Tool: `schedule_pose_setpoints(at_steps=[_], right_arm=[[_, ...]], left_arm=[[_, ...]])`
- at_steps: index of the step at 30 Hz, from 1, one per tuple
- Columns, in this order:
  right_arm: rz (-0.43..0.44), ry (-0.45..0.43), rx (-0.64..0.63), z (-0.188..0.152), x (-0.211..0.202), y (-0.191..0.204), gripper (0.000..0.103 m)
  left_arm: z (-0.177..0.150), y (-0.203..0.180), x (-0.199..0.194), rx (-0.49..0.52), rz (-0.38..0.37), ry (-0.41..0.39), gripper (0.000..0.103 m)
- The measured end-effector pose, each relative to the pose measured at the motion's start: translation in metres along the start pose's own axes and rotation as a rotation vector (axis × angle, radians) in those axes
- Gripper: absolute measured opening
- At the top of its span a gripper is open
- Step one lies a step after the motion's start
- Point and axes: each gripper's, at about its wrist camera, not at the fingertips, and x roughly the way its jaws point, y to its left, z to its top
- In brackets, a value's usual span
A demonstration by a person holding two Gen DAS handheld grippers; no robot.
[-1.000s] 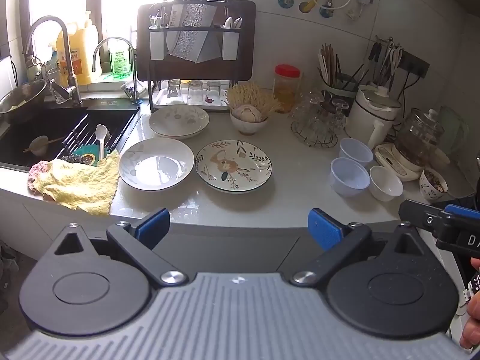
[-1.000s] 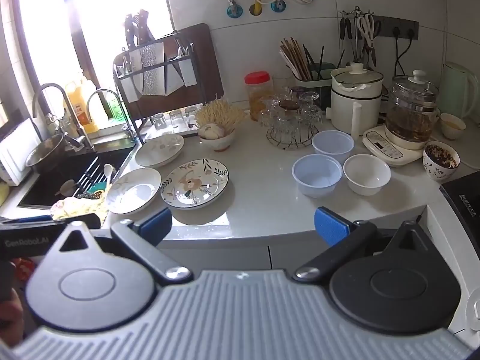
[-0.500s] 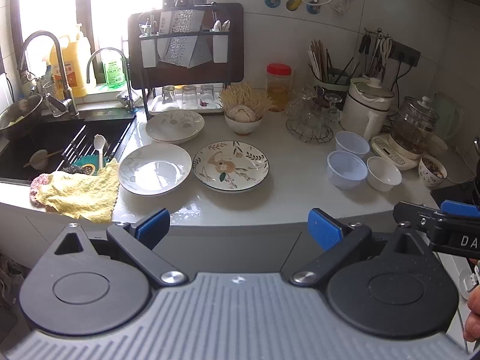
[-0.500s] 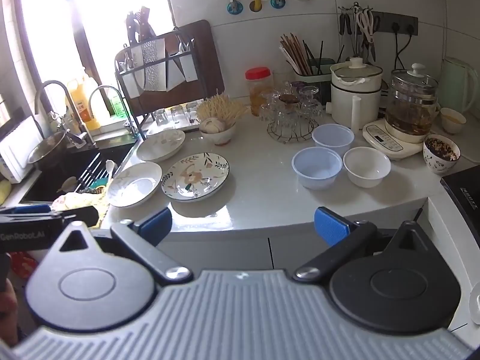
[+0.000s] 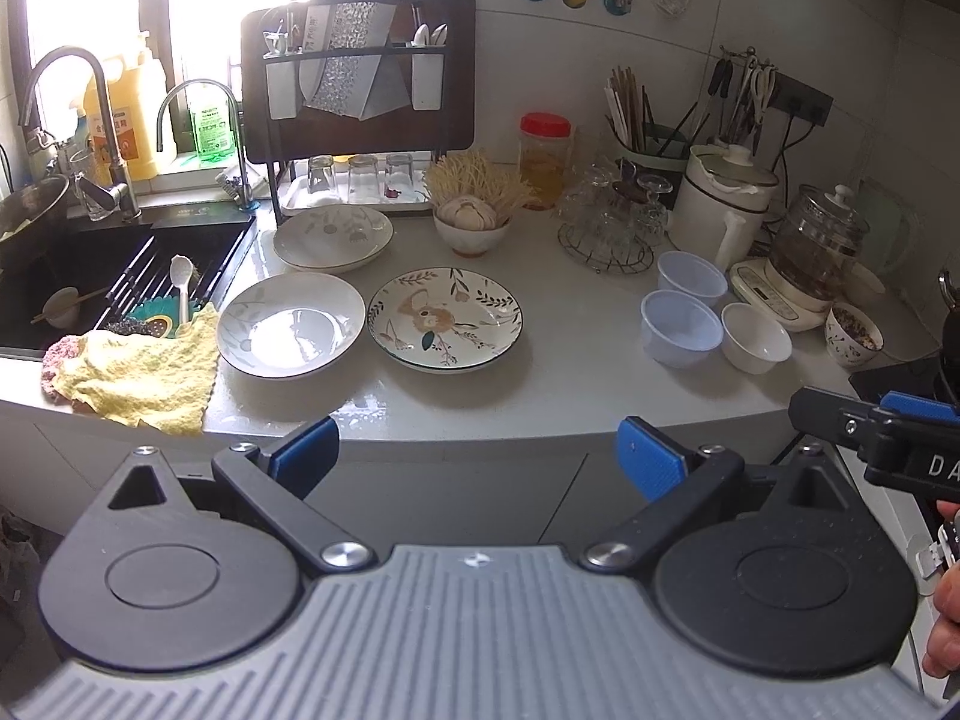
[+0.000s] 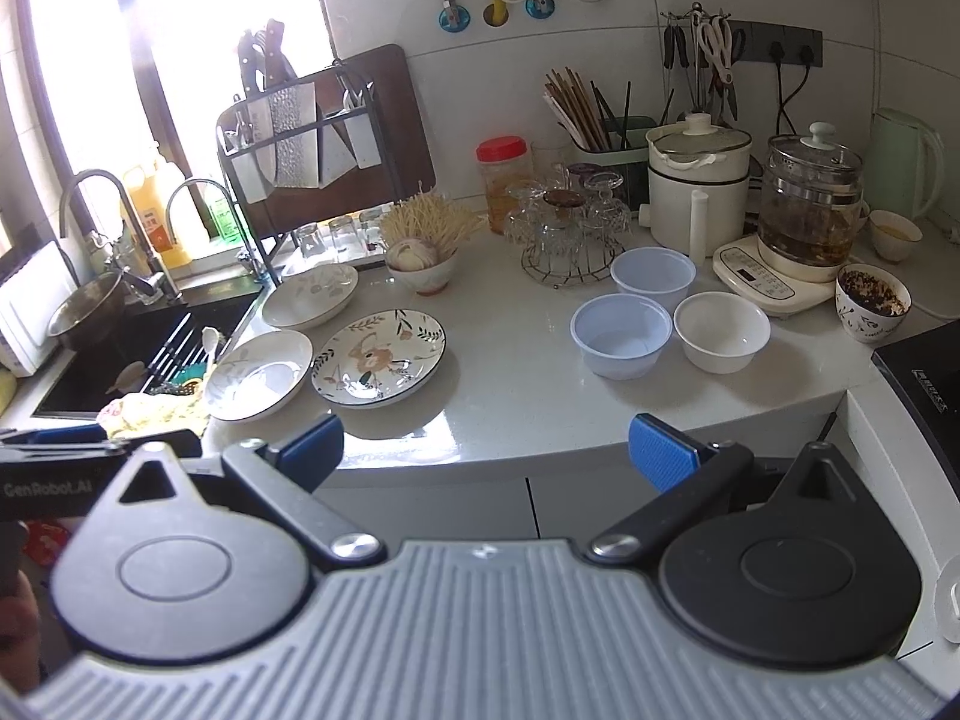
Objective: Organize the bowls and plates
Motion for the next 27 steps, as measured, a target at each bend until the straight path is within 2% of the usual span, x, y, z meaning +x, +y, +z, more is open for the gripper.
schedule_pose_setpoints(at_steps=[27], right_arm=[[0.014,-0.004,-0.017,-0.005,-0.003,0.001,0.103]], left_arm=[[-0.012,0.000,0.002,-0.025,-0.002,0.014,0.101]])
